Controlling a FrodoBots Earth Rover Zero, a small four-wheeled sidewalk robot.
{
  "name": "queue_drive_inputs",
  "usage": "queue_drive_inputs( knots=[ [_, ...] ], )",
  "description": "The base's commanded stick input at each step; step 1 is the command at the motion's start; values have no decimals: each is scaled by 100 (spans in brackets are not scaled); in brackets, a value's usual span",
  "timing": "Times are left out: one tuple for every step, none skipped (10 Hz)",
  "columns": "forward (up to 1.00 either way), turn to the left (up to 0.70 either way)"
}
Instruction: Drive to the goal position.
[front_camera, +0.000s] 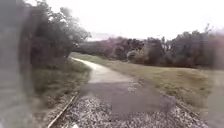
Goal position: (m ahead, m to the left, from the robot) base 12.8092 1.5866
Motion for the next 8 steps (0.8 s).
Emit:
queue_drive_inputs(
  knots=[
    [100, 0],
    [100, 0],
    [100, 0],
    [100, 0],
    [100, 0],
    [100, 0],
    [100, 0],
    [100, 0]
  ],
)
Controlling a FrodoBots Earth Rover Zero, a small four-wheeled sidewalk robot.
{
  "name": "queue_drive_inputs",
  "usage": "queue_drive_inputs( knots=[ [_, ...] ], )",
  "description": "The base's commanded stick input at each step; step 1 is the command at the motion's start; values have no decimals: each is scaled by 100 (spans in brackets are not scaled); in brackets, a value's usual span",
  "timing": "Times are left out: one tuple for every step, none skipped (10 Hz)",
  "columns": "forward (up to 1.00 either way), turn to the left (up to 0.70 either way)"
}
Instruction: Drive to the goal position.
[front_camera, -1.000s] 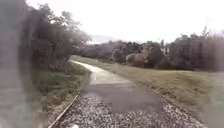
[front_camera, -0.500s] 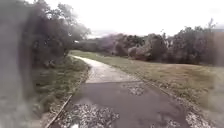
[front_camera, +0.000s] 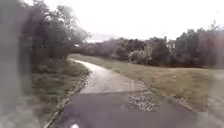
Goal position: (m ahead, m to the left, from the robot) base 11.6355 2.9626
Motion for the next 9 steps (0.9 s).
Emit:
queue_drive_inputs(
  knots=[
    [100, 0],
    [100, 0],
    [100, 0],
    [100, 0],
    [100, 0],
    [100, 0],
    [100, 0],
    [100, 0],
    [100, 0]
  ],
)
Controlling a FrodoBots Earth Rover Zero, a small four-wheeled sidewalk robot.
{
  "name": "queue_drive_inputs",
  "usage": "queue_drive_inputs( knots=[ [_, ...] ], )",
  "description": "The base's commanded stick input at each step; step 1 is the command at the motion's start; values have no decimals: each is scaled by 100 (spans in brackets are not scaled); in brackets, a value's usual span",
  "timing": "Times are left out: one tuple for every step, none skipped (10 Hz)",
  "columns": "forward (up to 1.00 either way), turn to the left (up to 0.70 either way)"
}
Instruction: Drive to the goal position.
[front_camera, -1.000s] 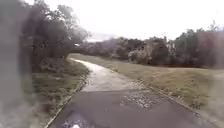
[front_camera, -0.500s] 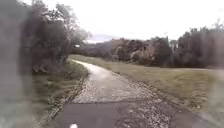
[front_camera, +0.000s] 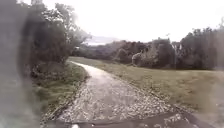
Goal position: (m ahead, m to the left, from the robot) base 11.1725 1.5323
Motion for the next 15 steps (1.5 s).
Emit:
queue_drive_inputs(
  knots=[
    [100, 0],
    [100, 0],
    [100, 0],
    [100, 0],
    [100, 0],
    [100, 0],
    [100, 0],
    [100, 0],
    [100, 0],
    [100, 0],
    [100, 0],
    [100, 0],
    [100, 0],
    [100, 0],
    [100, 0]
  ],
)
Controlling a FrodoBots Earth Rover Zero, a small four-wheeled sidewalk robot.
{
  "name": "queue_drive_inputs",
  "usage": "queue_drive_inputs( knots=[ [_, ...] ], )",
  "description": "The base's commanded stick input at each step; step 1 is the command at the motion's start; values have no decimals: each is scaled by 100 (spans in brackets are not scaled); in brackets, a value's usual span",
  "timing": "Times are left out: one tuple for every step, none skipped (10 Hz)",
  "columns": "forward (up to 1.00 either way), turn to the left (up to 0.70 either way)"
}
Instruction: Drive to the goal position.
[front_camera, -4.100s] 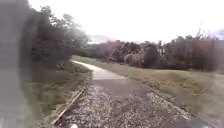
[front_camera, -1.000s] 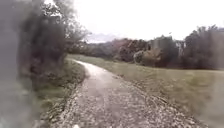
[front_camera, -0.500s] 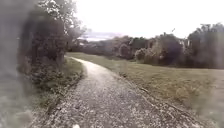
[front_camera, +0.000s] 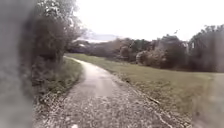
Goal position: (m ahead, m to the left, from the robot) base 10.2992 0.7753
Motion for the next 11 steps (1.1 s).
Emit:
queue_drive_inputs(
  knots=[
    [100, 0],
    [100, 0],
    [100, 0],
    [100, 0],
    [100, 0],
    [100, 0],
    [100, 0],
    [100, 17],
    [100, 34],
    [100, 40],
    [100, 40]
  ],
)
